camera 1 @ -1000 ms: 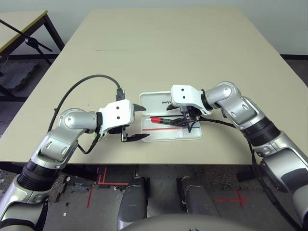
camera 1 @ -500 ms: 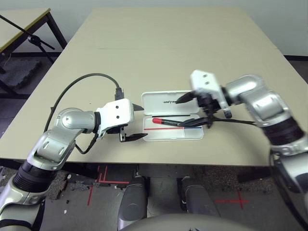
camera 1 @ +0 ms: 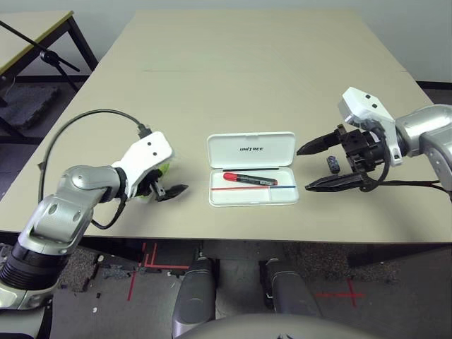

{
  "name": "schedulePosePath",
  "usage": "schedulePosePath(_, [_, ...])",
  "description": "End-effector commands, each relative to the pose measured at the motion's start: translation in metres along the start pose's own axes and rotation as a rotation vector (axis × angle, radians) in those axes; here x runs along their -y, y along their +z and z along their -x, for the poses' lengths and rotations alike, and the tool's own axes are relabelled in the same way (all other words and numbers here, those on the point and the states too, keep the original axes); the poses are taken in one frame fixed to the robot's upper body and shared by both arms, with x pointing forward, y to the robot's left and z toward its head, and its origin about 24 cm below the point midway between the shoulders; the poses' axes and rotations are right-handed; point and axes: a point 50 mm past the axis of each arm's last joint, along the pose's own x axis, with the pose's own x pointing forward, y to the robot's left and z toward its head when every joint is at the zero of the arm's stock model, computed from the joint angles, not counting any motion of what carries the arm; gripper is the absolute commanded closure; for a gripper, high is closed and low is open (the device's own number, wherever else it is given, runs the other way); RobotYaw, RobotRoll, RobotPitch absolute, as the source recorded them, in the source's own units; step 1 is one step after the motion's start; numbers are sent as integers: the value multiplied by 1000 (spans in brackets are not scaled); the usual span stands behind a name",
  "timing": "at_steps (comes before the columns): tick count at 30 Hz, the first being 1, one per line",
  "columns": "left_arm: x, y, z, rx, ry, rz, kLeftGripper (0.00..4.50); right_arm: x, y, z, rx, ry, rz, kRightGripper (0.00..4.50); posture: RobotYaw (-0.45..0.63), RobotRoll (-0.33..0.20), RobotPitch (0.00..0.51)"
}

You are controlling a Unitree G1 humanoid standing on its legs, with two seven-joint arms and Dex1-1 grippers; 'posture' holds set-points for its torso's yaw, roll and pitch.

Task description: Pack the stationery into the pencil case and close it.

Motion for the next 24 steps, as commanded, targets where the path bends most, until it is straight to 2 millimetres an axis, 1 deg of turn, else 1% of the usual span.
schedulePosePath(1, [-7, -6, 0, -66, 88, 91, 0, -1, -2, -4, -7, 8, 9, 7, 95, 0, 125])
schedulePosePath(7, [-4, -10, -1, -97, 90, 189, 0, 1, -3, -8, -9, 6, 11, 7, 97, 0, 127])
schedulePosePath(13, [0, -14, -7, -123, 87, 223, 0, 1, -4, -10, -12, 6, 9, 7, 90, 0, 127])
schedulePosePath(24, [3, -26, -16, -209, 86, 285, 0, 0, -7, -11, -23, -8, 13, 7, 78, 0, 126])
